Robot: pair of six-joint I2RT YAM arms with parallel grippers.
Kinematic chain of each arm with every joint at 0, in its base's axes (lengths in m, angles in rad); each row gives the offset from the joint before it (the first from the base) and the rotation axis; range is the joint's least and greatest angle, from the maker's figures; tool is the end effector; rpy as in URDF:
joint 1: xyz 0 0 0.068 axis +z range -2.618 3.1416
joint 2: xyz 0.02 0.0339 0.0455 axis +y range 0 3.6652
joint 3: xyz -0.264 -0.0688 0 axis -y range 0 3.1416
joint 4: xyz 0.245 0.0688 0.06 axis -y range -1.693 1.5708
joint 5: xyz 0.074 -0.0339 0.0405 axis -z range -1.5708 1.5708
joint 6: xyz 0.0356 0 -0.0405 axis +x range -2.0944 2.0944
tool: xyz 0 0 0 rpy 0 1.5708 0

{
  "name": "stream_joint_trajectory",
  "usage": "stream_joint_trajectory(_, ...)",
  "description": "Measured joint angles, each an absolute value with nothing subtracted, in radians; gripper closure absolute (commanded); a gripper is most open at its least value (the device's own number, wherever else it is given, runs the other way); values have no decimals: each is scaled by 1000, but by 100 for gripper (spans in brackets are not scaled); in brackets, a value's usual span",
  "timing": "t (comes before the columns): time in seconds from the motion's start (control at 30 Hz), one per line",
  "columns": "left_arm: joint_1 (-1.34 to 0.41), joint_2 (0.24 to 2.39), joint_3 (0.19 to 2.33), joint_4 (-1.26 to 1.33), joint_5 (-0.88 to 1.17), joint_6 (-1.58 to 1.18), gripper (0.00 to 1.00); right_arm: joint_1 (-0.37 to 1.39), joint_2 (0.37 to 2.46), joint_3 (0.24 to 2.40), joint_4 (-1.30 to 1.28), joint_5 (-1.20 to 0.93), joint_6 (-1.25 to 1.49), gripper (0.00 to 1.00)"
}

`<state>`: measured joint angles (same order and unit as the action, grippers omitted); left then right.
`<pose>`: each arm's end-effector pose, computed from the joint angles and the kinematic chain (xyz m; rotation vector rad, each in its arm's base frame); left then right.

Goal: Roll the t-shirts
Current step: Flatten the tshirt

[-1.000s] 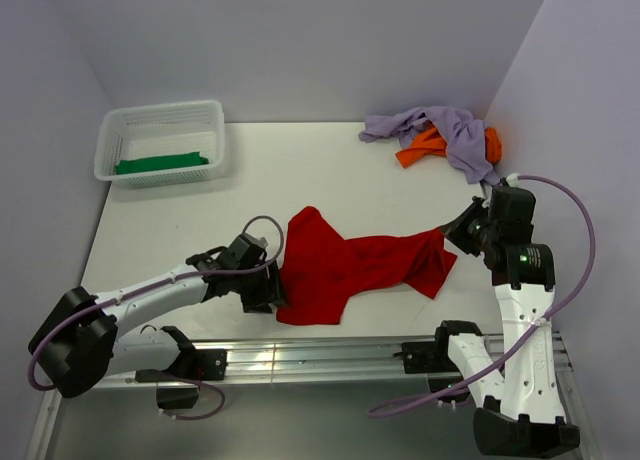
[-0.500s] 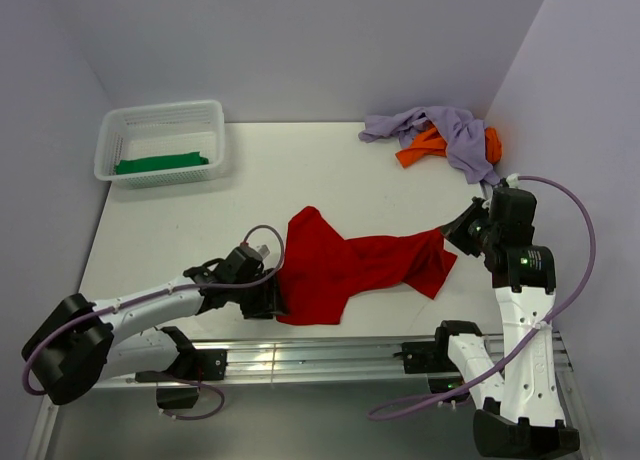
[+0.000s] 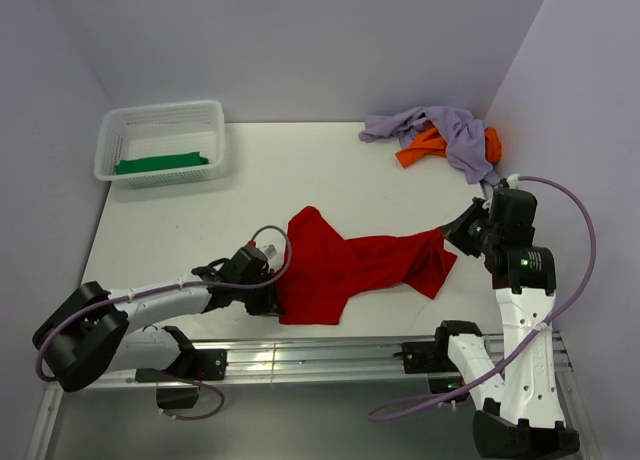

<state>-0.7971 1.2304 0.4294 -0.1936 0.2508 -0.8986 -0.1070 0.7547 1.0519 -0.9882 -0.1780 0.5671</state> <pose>0.1366 -0.1525 0.1372 -0.0378 2.8193 -0.8611 0.1283 -0.0074 0.3540 0.6652 2.1887 0.4439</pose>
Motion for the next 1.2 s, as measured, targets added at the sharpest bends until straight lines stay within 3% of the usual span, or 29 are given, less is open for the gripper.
stream_joint_trajectory(0.23, -809, 1173, 495, -365, 239, -908, 100, -107, 759, 1052, -990, -177, 559, 100)
stream_joint_trajectory(0.47, -735, 1145, 981, -696, 266, -956, 100, -106, 826, 1063, -973, -208, 560, 100)
stream_joint_trajectory(0.7, -429, 1232, 1414, -770, 348, -961, 100, -63, 1040, 1305, -936, -251, 549, 100)
stream_joint_trajectory(0.87, -350, 1295, 1654, -774, 362, -966, 100, -57, 1106, 1470, -848, -385, 539, 100)
stream_joint_trajectory(1.0, -347, 1255, 1747, -746, 349, -963, 99, -56, 1076, 1526, -762, -516, 550, 100)
stream_joint_trajectory(1.2, -347, 1009, 1711, -660, 262, -925, 99, -52, 871, 1517, -662, -662, 583, 100)
